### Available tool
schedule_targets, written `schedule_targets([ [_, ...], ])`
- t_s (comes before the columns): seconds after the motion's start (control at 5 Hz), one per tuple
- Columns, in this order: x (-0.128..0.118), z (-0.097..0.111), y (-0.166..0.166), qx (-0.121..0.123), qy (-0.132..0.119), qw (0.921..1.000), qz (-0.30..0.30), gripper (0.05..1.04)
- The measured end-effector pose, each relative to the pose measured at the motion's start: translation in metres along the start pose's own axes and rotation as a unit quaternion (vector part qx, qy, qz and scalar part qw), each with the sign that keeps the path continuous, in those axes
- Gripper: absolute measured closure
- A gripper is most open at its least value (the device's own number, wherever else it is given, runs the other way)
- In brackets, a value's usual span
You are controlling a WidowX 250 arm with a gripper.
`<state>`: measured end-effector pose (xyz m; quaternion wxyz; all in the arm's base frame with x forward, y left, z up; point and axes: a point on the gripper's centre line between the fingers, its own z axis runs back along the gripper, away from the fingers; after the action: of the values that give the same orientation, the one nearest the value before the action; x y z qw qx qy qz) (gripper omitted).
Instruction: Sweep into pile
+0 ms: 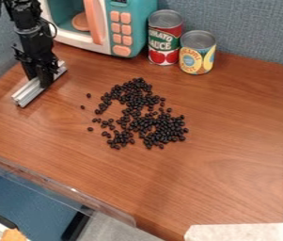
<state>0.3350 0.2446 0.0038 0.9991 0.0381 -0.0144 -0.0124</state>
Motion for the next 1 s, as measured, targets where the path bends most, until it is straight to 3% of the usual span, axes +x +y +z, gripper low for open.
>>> schedule_targets([
  [0.2, 0.000, 0.003, -0.002, -0.014, 0.000, 0.9999, 0.002, 0.716],
  [0.4, 0.008, 0.015, 0.014, -0.014, -0.032, 0.9993, 0.009, 0.716],
  [0.6, 0.005, 0.009, 0.035, -0.001, -0.030, 0.9990, 0.033, 0.716],
  [1.0, 0.023, -0.007, 0.087, 0.000, -0.012, 0.9975, 0.070, 0.716],
])
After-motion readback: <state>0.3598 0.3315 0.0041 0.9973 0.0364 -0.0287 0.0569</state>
